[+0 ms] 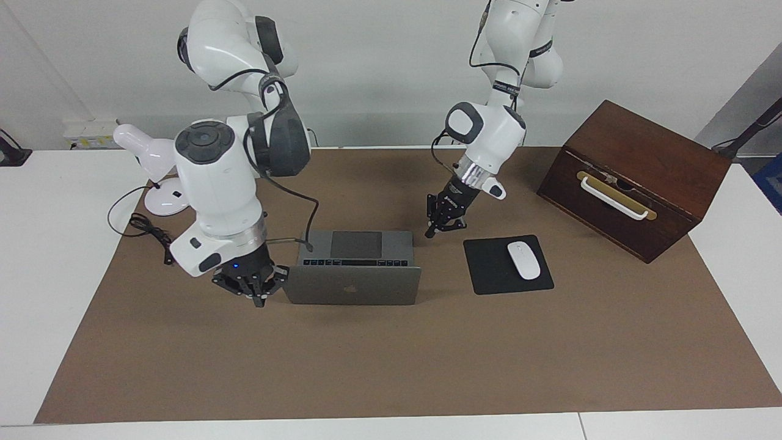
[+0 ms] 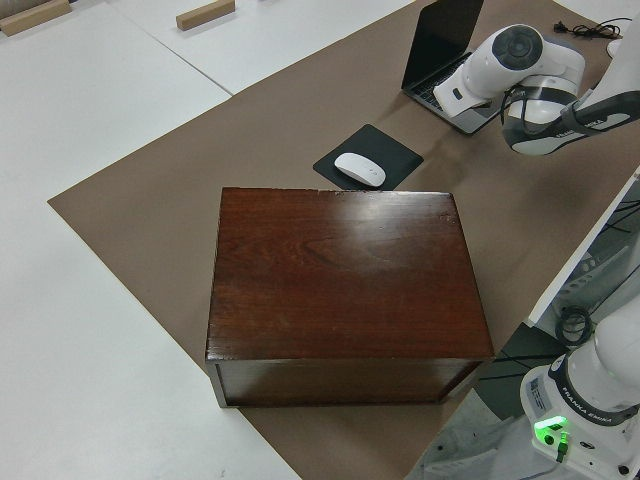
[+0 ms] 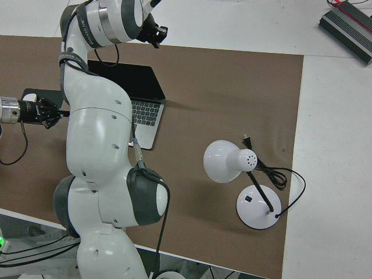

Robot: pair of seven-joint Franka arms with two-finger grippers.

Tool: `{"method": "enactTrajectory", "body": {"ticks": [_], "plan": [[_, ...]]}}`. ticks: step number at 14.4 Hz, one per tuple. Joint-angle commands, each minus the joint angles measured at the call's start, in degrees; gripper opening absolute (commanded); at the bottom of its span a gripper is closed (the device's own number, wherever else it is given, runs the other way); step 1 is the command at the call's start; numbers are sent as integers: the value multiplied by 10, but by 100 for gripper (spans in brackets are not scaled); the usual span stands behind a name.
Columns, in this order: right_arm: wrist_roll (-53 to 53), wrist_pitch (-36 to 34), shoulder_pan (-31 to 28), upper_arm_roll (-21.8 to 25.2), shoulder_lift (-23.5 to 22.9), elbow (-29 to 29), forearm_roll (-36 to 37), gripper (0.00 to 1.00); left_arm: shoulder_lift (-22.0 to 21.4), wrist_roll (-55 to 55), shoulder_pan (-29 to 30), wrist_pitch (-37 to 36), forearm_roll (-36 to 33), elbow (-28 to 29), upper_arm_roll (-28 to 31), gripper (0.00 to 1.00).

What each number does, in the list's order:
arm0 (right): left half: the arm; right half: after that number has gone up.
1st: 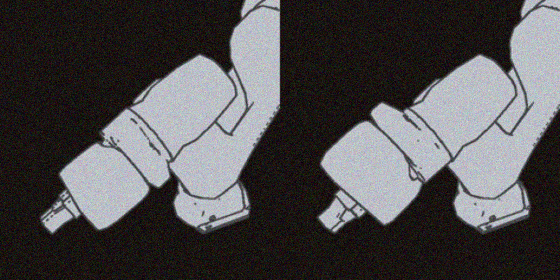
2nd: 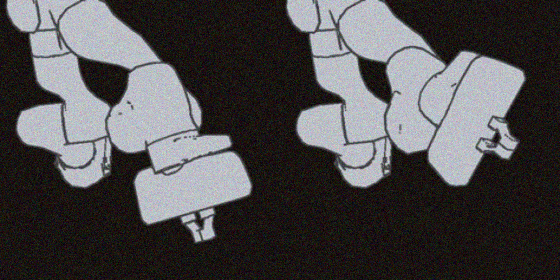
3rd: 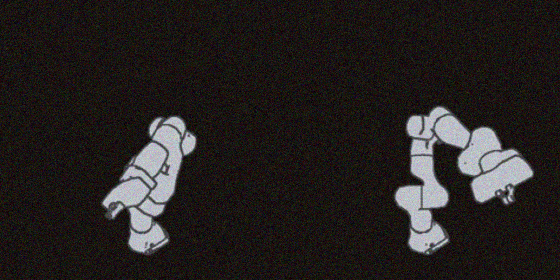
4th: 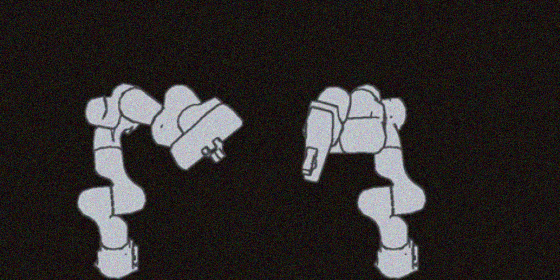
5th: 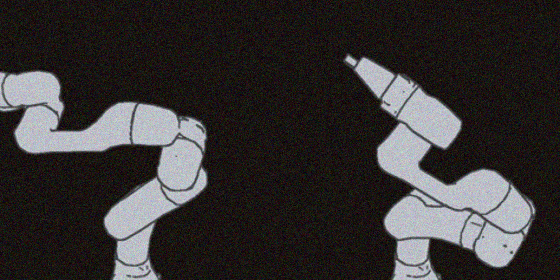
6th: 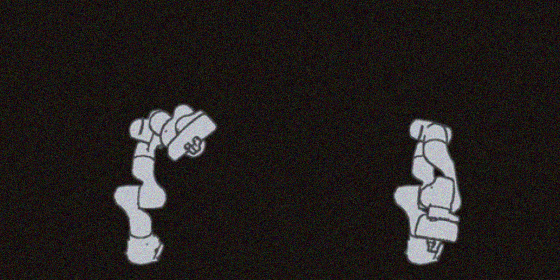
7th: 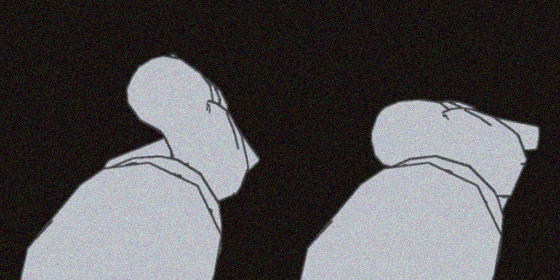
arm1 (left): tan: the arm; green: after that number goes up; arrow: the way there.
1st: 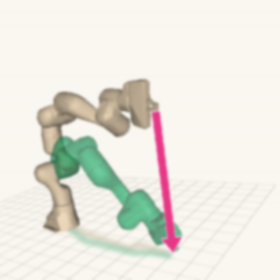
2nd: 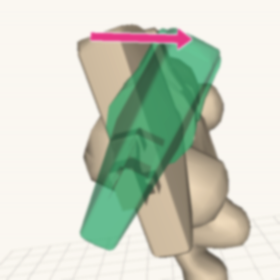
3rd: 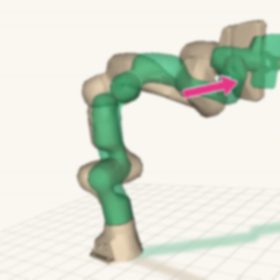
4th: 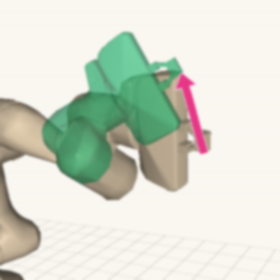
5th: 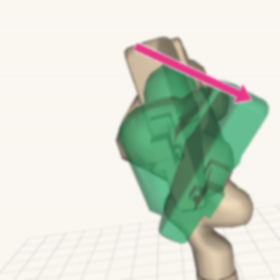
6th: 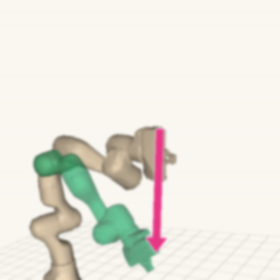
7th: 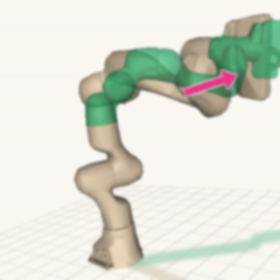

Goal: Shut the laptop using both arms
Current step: 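Bring the left gripper to the laptop base while the right gripper reaches the screen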

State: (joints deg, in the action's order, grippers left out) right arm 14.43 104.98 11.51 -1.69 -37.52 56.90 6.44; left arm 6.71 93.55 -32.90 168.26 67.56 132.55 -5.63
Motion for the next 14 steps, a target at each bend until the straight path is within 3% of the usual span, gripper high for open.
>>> {"method": "enactTrajectory", "body": {"ticks": [1, 4, 14], "plan": [[33, 20, 17, -3, -12, 0, 19, 0, 50, 2, -27, 27, 25, -30, 7, 0], [34, 21, 30, -3, -11, 6, 15, 0, 67, 2, -52, 44, 90, -46, 7, 0], [55, 25, 48, -7, -4, 24, -7, 0, 101, 1, -80, 68, 99, -49, 7, 0]]}}
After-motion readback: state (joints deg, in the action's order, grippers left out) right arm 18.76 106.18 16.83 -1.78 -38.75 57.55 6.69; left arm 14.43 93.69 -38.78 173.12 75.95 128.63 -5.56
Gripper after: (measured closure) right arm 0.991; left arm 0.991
